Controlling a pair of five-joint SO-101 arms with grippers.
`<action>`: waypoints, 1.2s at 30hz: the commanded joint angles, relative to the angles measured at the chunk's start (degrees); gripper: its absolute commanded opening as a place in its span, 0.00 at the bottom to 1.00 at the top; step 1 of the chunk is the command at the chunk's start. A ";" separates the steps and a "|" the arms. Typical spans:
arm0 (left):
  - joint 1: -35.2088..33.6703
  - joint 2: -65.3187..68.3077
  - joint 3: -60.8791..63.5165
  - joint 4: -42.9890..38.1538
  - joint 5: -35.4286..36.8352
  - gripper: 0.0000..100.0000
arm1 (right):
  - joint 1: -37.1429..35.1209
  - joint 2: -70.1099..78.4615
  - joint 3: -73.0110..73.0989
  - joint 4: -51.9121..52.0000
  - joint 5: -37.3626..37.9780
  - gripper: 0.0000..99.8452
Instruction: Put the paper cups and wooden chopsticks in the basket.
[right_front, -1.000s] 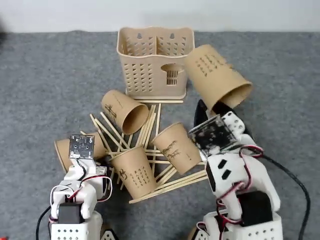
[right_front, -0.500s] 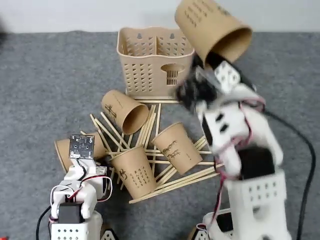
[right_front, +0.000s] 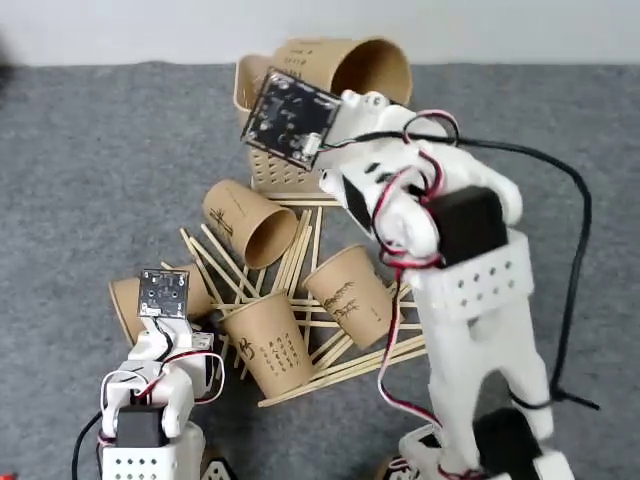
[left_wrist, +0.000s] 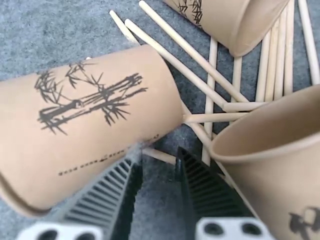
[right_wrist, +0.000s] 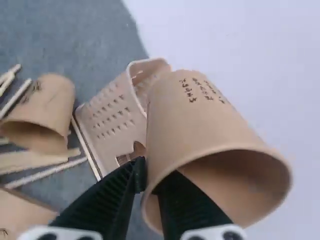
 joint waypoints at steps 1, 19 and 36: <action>-0.18 0.00 -0.22 0.18 -0.26 0.11 | 3.91 2.59 -5.89 1.45 7.91 0.01; -0.18 0.00 -0.22 0.18 -0.26 0.11 | 7.34 15.16 -20.31 1.80 29.98 0.01; -0.18 0.00 -0.22 0.18 -0.26 0.11 | 13.58 22.55 -20.40 -0.75 39.74 0.01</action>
